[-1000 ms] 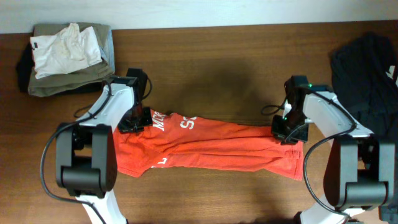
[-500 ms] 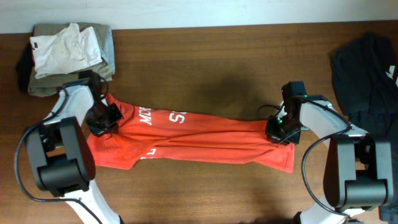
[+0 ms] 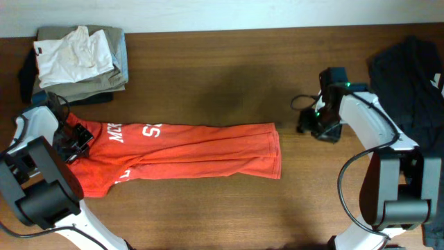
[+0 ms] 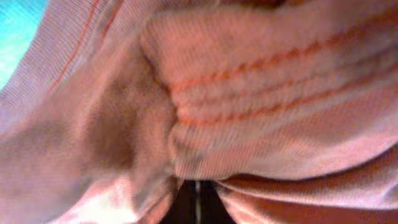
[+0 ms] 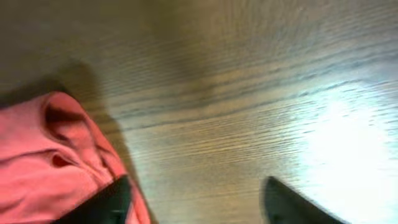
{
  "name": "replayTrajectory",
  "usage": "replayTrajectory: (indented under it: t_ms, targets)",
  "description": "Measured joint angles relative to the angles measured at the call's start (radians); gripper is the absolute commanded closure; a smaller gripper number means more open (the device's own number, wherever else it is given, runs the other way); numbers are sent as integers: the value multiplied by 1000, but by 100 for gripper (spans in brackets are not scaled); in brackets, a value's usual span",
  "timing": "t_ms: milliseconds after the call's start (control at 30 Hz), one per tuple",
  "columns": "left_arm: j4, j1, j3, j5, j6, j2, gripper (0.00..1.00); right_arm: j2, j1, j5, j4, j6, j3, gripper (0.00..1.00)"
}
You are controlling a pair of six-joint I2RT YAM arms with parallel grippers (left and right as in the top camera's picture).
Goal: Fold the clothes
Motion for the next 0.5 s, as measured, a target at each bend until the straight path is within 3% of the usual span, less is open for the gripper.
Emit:
replayTrajectory:
  t_ms: [67,100,267,400,500]
  targets:
    - [-15,-4,20,-16,-3,-5,30,0,-29,-13,-11,-26,24,14]
    - [-18,-6,24,-17,-3,-18,25,0,-47,-55,-14,-68,23,8]
    - [-28,-9,26,71,0,-145,18,28,-49,-277,-12,-237,8,5]
    - [-39,-38,28,150,0,-173,5,138,6,-366,-13,-267,4,4]
    - [-56,-63,28,170,-1,-173,1,174,47,-391,-24,-276,3,3]
